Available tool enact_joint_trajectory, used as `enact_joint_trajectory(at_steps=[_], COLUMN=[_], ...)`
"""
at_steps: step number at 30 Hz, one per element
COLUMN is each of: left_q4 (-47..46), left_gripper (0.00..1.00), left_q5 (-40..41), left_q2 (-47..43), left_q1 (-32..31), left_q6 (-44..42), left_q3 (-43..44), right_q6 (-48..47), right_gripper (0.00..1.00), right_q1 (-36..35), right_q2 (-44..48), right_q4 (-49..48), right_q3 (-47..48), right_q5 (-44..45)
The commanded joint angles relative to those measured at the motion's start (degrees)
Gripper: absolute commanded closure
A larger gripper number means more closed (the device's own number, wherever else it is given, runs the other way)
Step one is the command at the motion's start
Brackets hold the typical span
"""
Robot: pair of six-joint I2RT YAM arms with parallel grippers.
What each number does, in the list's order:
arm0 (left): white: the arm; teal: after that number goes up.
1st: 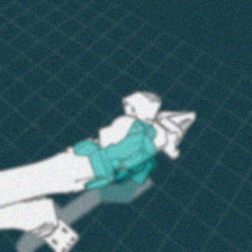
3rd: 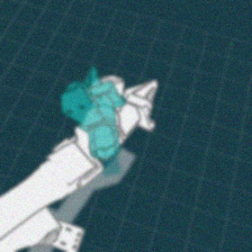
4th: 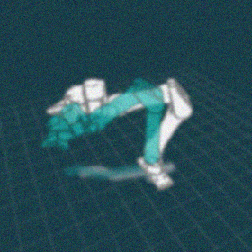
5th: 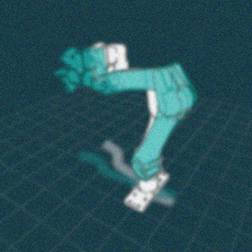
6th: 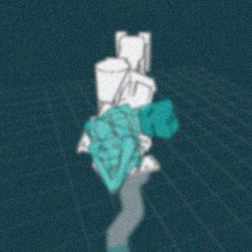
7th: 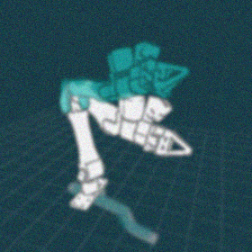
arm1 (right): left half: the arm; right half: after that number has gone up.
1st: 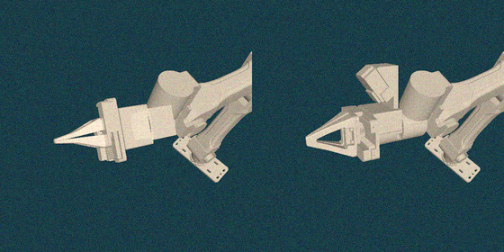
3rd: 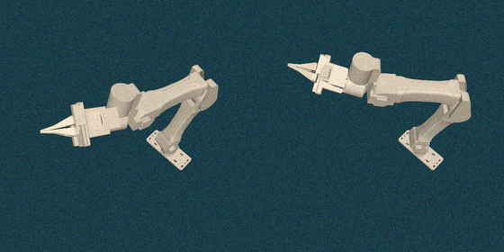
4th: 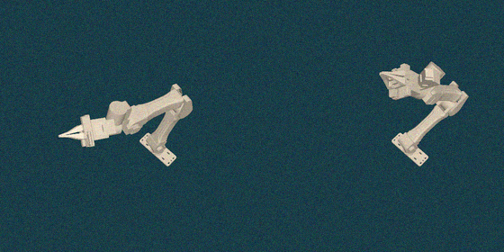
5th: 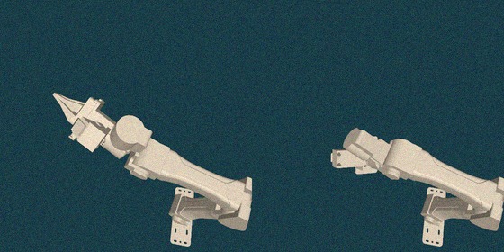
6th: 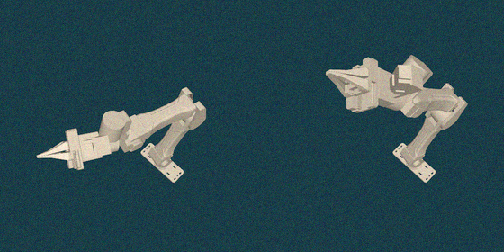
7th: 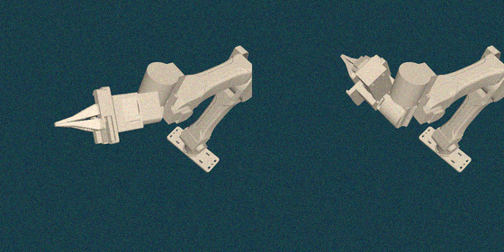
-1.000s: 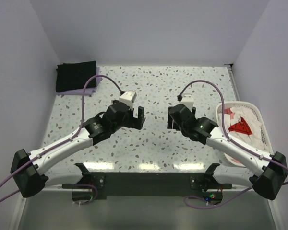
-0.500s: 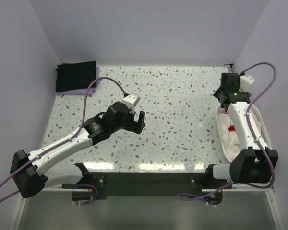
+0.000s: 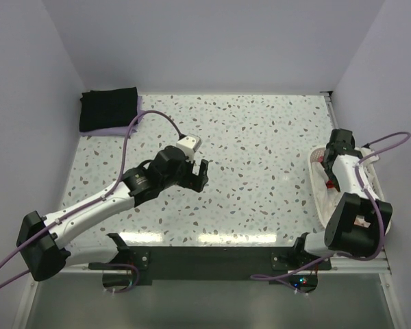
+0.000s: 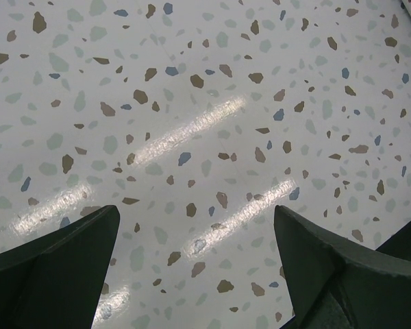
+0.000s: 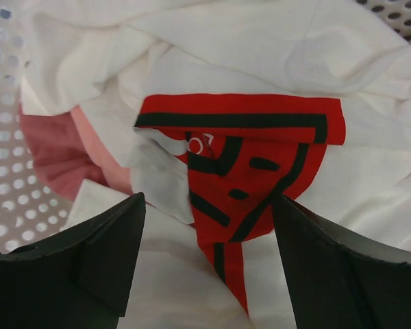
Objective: Fold and stack the t-shirts
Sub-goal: Grab the tshirt from the pile
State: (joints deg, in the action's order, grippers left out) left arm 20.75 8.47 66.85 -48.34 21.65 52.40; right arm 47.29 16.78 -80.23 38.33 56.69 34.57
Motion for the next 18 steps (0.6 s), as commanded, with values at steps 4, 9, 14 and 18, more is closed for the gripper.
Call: enact_joint_trajectory(at_steps=[4, 9, 14, 18], left_q4=[-1.77, -1.68, -1.68, -1.68], left_gripper=[0.00, 0.00, 0.00, 0.00], left_q5=[-0.65, -0.38, -0.38, -0.82], left_q2=[0.39, 0.30, 0.39, 0.12], left_q1=[0.17, 0.35, 0.61, 1.05], left_q6=[-0.82, -0.73, -0.91, -1.08], left_q3=[0.86, 0.77, 0.77, 0.68], right_q6=[7.46, 7.73, 3.69, 1.41], right_gripper=[0.27, 0.54, 0.97, 0.83], right_q1=[0.36, 0.36, 0.36, 0.36], right_q2=[4.11, 6.83, 9.65, 10.18], right_q4=[-2.29, -0.62, 0.43, 1.14], right_q3=[-4.21, -3.61, -0.09, 2.02], right_q5=[2.61, 3.40, 2.00, 0.77])
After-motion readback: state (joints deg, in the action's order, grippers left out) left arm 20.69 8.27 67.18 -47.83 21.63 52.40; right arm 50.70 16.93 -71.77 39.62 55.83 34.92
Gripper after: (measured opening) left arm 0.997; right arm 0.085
